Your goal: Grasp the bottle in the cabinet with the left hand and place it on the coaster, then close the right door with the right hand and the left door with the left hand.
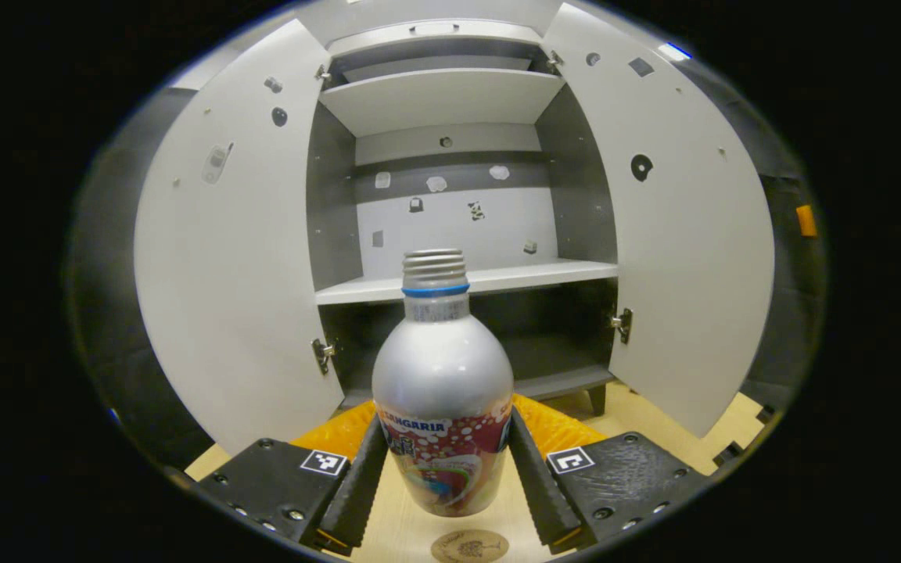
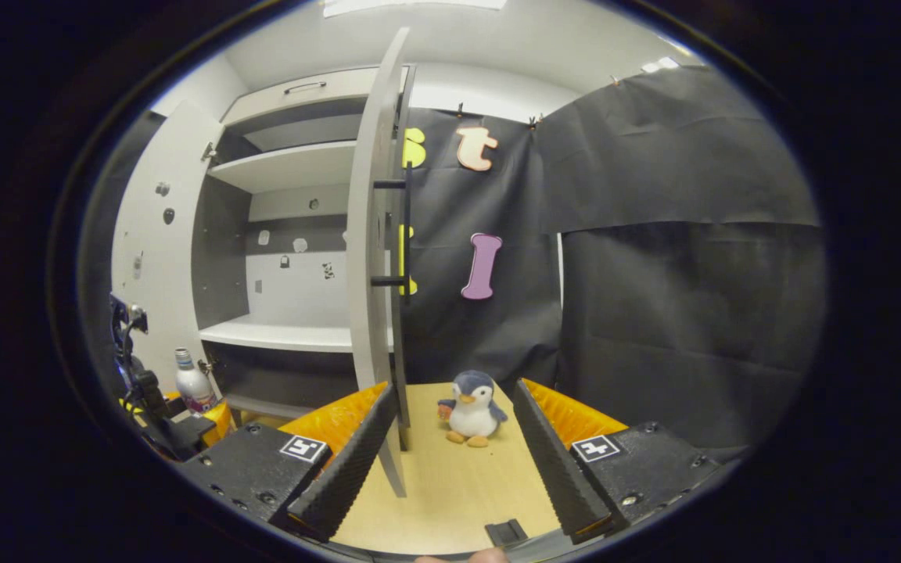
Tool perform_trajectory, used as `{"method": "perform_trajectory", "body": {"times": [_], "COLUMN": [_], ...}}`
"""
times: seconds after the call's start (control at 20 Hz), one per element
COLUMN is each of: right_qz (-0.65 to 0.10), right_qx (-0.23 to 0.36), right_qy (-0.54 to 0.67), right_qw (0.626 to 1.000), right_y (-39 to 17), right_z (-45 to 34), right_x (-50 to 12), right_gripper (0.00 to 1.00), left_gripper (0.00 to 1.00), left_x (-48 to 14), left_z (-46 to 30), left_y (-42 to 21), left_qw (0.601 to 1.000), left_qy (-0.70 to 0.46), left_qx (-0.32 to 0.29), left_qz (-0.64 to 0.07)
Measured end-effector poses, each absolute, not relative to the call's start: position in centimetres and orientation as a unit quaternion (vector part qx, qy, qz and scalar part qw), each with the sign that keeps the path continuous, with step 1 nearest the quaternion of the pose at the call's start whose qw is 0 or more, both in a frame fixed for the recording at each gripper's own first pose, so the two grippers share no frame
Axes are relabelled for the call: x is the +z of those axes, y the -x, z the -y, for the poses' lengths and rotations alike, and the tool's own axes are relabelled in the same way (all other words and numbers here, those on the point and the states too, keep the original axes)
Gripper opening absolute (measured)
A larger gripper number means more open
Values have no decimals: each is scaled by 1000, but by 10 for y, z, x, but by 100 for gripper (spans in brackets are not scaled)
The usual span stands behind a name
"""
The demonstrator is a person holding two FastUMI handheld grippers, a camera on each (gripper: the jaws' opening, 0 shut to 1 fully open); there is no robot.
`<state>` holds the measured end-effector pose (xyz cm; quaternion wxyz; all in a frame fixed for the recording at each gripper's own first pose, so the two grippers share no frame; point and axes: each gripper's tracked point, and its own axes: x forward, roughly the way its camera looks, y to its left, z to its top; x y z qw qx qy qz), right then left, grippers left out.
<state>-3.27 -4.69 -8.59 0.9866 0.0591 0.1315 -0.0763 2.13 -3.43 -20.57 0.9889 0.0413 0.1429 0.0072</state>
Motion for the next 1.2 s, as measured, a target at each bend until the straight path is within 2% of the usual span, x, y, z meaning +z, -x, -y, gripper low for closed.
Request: {"method": "perform_trajectory", "body": {"times": [0.15,0.2,0.3,0.45,0.55,0.65,0.7,0.75,0.8,0.85,0.9,1.2], "right_qz": [-139,-141,-149,-158,-161,-164,-166,-167,-168,-170,-173,-174], "right_qx": [-76,-75,-77,-79,-79,-79,-80,-79,-80,-77,-73,-66], "right_qy": [-58,-59,-64,-68,-66,-62,-59,-57,-55,-54,-54,-35], "right_qw": [986,985,984,982,982,981,981,981,981,981,981,982], "right_y": [34,34,35,33,32,32,33,34,34,33,34,35], "right_z": [44,43,42,40,39,37,36,35,34,33,29,19], "right_x": [-92,-95,-100,-103,-103,-103,-104,-103,-104,-104,-106,-103], "right_gripper": [99,99,99,99,99,99,99,99,99,99,99,99], "left_gripper": [82,78,82,82,78,82,78,82,78,82,78,78], "left_x": [-231,-243,-257,-273,-285,-298,-305,-311,-316,-323,-332,-360], "left_z": [40,41,44,48,52,54,54,55,55,55,56,54], "left_y": [-6,0,8,18,22,27,29,30,31,30,30,27], "left_qw": [985,982,980,978,976,975,974,973,972,971,969,964], "left_qy": [-48,-53,-56,-62,-67,-68,-66,-66,-66,-66,-63,-60], "left_qx": [-5,-8,-15,-22,-27,-29,-30,-30,-32,-35,-42,-46], "left_qz": [-167,-181,-192,-199,-204,-211,-215,-219,-222,-228,-237,-254]}}
